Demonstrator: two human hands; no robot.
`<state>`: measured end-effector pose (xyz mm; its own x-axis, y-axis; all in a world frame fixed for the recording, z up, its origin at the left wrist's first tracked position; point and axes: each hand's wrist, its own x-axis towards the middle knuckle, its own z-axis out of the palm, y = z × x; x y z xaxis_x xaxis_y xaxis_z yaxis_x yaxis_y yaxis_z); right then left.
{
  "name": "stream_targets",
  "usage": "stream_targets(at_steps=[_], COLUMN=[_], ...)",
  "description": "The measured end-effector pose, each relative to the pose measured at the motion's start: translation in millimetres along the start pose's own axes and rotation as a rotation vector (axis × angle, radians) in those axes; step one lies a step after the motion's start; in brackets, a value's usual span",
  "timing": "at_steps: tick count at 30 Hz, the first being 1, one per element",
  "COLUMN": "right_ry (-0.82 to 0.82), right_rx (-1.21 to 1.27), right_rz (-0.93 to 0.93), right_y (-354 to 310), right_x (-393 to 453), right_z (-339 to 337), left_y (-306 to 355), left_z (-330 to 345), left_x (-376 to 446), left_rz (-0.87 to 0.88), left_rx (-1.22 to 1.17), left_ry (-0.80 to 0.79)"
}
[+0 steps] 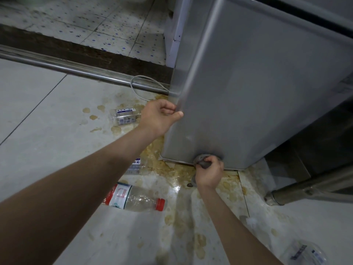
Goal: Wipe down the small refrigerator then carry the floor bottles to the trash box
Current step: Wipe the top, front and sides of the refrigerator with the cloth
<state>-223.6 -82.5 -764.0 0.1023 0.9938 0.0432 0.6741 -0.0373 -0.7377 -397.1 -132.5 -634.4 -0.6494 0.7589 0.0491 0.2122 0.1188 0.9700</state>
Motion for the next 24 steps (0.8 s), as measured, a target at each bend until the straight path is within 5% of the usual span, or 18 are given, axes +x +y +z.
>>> stream_targets(at_steps=[11,17,24], right_ry=[0.081,-0.023,0.063], right_rx=[0.033,0.047,0.081], right_rz=[0.132,0.028,0.218], right_y=[11.1,-1.0,28.1], right_x=[18.8,7.0,39.4], right_z=[-5.8,1.0,-18.0], left_y=[-2.4,-4.1,-3.7], left_z=[0.9,1.4,3.6], left_x=[-0.5,0.4,-0.3], left_rz=[0.016,0.040,0.031], left_rx=[0.000,-0.005,-0.020], left_ry=[-0.011,0.007,0.015])
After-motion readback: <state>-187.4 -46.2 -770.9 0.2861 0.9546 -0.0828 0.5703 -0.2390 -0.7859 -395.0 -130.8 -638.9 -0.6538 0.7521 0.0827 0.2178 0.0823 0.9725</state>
